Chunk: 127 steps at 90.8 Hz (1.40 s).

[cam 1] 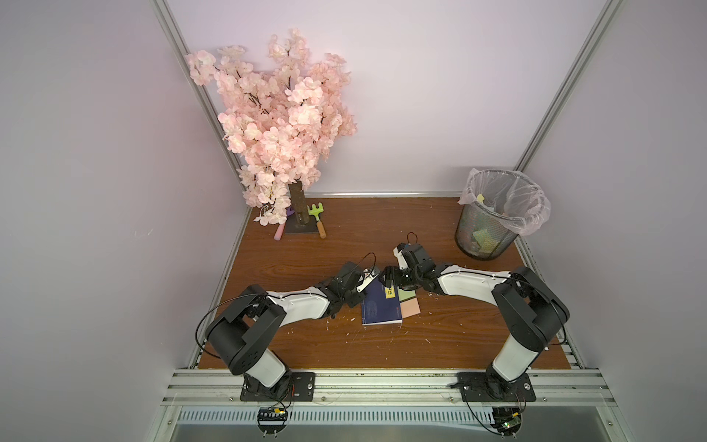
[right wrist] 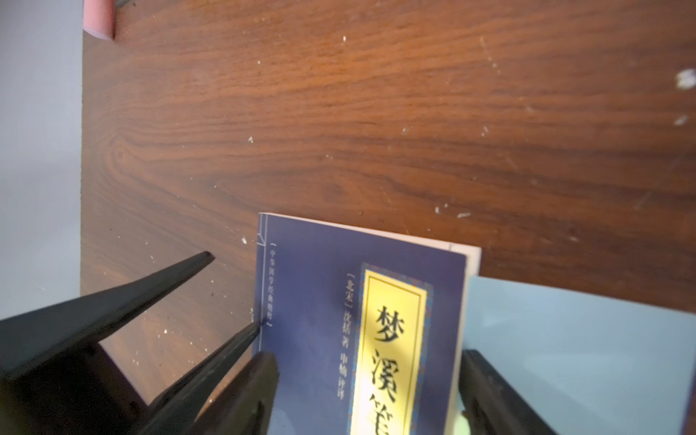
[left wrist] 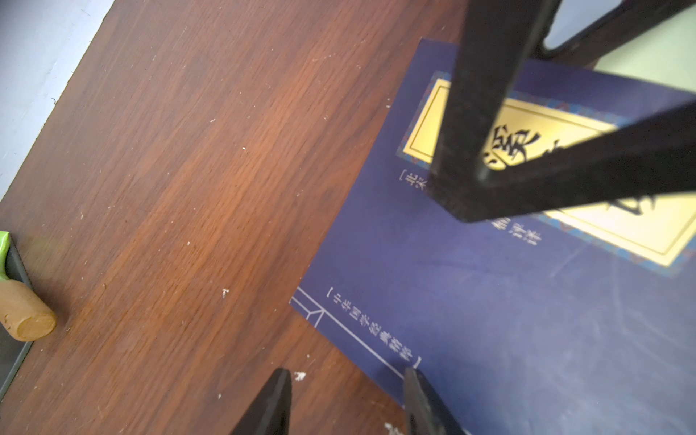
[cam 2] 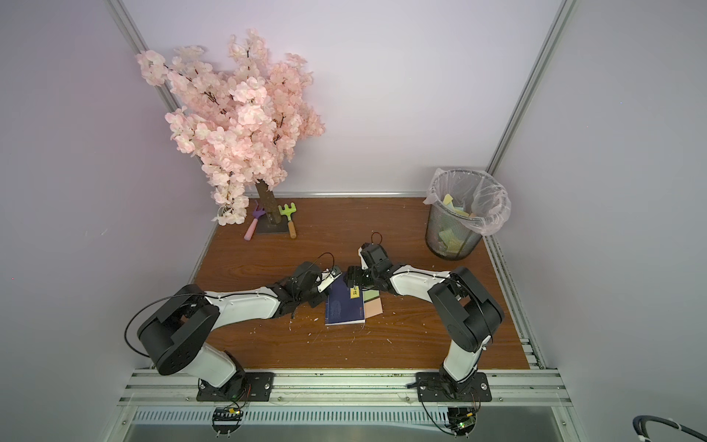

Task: Peel off the used sticky note
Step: Open the book at the center of the board.

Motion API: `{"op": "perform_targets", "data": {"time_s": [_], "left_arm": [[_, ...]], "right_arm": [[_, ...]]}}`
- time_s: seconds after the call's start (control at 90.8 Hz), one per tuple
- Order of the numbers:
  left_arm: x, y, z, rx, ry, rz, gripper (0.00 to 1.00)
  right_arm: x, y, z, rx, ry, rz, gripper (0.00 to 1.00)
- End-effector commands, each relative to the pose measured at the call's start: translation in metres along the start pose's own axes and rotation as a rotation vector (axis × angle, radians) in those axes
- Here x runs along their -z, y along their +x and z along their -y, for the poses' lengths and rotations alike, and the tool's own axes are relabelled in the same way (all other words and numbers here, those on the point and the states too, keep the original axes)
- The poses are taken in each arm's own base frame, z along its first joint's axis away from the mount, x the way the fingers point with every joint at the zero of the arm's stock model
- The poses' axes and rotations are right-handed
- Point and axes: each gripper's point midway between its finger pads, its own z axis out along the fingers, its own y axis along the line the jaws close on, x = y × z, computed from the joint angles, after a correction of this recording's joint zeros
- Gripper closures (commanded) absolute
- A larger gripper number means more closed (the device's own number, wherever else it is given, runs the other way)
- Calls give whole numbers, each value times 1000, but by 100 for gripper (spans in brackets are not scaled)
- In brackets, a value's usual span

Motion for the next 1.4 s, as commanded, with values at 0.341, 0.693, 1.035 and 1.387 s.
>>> {"op": "perform_targets", "data": {"time_s": [0.341, 0.693, 1.035, 1.387], "left_arm": [[-1, 27, 6, -9, 25, -79, 52], [10, 15, -1, -7, 72, -61, 48], [36, 1, -9, -39, 123, -54, 36], [58, 0, -6, -25, 155, -53, 24]], "right_arm": [[10, 4, -36, 3, -164, 0, 30], [18, 1, -62, -43, -312, 1, 65], [27, -12, -54, -50, -219, 50, 99], [49, -29, -36, -108, -108, 153, 100]]}}
